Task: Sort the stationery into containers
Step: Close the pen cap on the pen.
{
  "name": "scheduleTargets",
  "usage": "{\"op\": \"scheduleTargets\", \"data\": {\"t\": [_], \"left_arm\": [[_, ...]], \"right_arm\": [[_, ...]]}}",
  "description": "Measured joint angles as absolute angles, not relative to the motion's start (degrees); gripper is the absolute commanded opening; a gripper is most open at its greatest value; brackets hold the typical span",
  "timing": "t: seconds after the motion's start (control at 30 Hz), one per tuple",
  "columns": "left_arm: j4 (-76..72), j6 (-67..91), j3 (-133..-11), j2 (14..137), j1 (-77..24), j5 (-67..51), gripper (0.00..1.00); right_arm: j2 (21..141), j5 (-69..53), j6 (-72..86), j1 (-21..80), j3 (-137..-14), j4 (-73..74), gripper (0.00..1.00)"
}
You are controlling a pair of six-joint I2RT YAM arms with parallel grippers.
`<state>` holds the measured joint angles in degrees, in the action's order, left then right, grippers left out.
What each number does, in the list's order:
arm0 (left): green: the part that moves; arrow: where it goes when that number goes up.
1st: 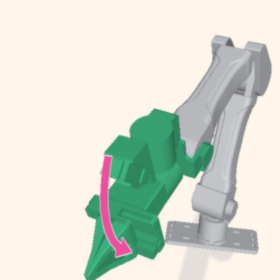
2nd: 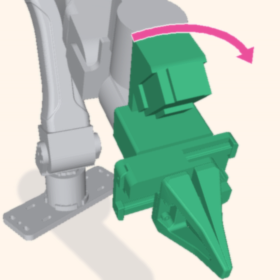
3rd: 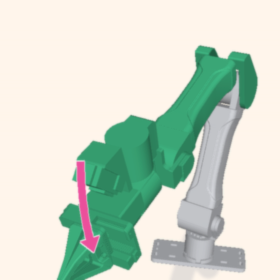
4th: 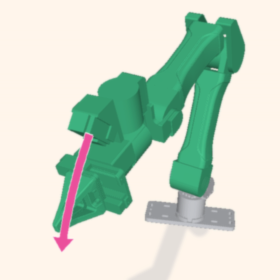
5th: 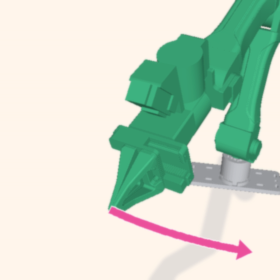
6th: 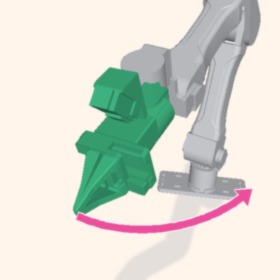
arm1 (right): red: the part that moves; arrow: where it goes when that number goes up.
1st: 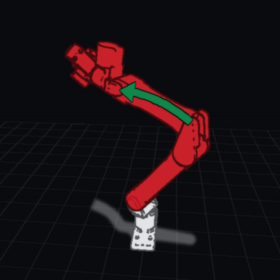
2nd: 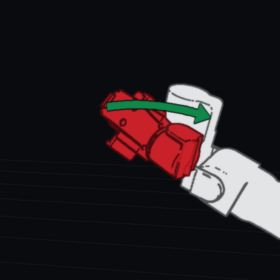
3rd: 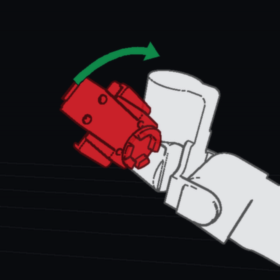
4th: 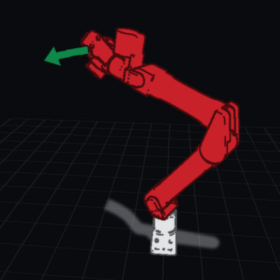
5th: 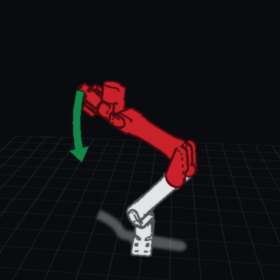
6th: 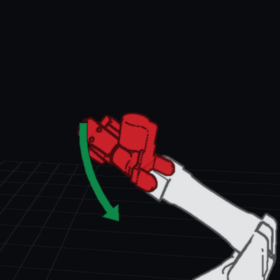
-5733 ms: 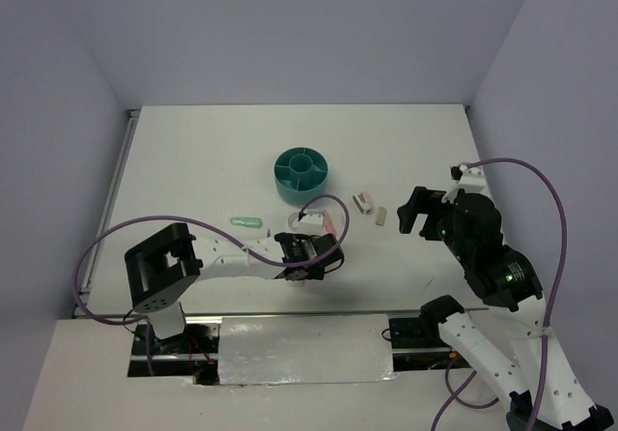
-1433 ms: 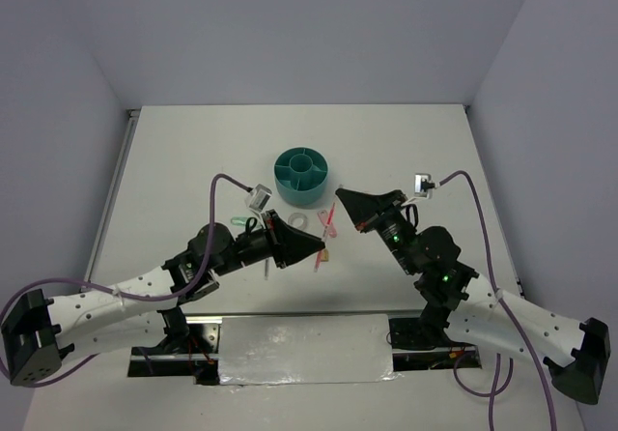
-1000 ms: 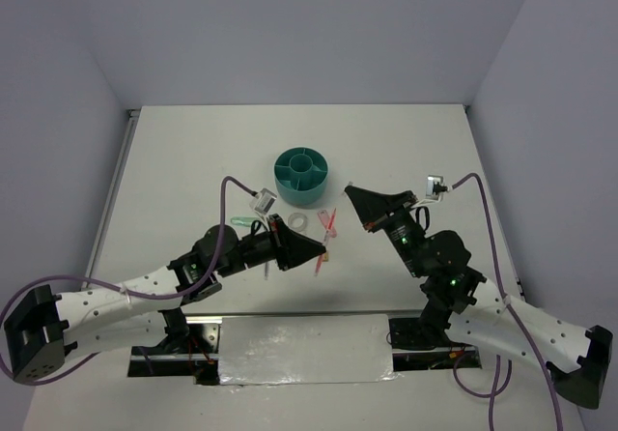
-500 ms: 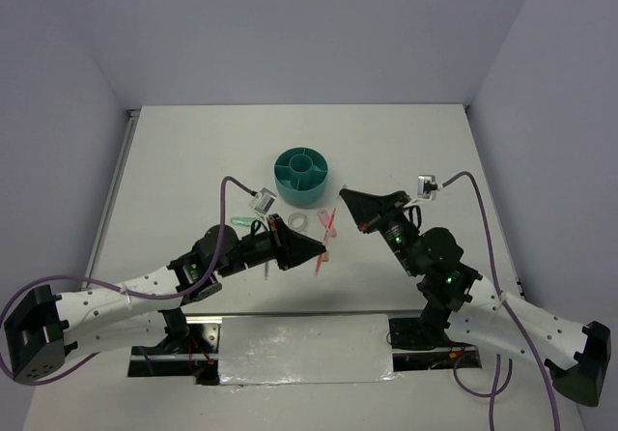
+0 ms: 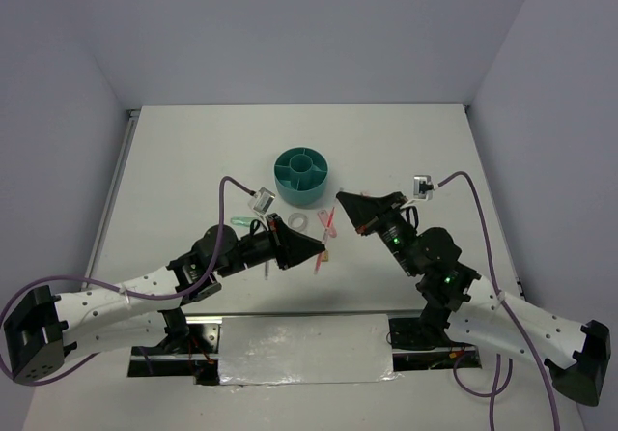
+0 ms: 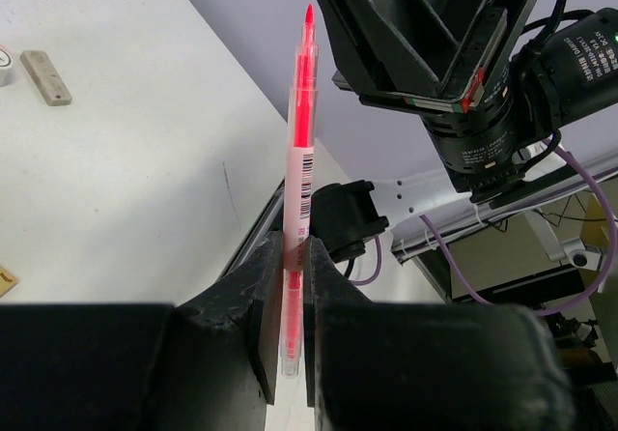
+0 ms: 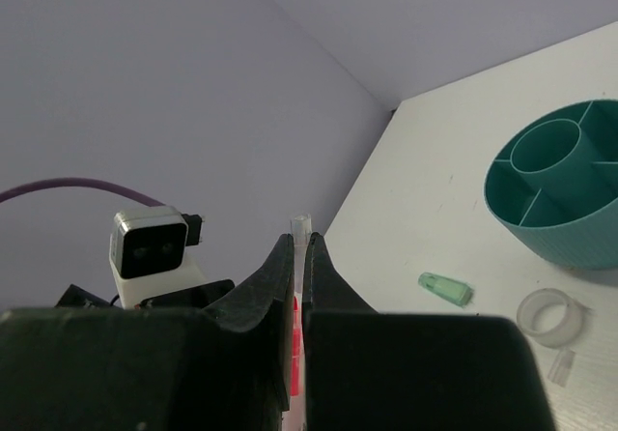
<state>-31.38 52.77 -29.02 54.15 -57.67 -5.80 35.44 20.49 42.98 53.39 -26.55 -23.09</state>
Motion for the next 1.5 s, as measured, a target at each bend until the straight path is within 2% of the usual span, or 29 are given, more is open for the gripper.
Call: {"op": "scheduleTargets", "data": {"t": [0.57,0.9,1.5], "left_arm": [[-31.75,52.77,-28.95,54.15,-57.34,-5.63,0.0],[-32.14,52.86,-27.83,54.17,-57.28,-5.65,0.0],[-31.27,52.49,-28.73,54.3,-56.9,-5.65,0.0]], "right_arm": [[36.67,18.9,44.03,53.39,-24.91,-23.18,0.0],[36.42,20.84,41.19,53.39,-28.88,-20.62,0.0],[36.14,19.03,40.82,53.39,-28.91,-20.53,0.0]]}}
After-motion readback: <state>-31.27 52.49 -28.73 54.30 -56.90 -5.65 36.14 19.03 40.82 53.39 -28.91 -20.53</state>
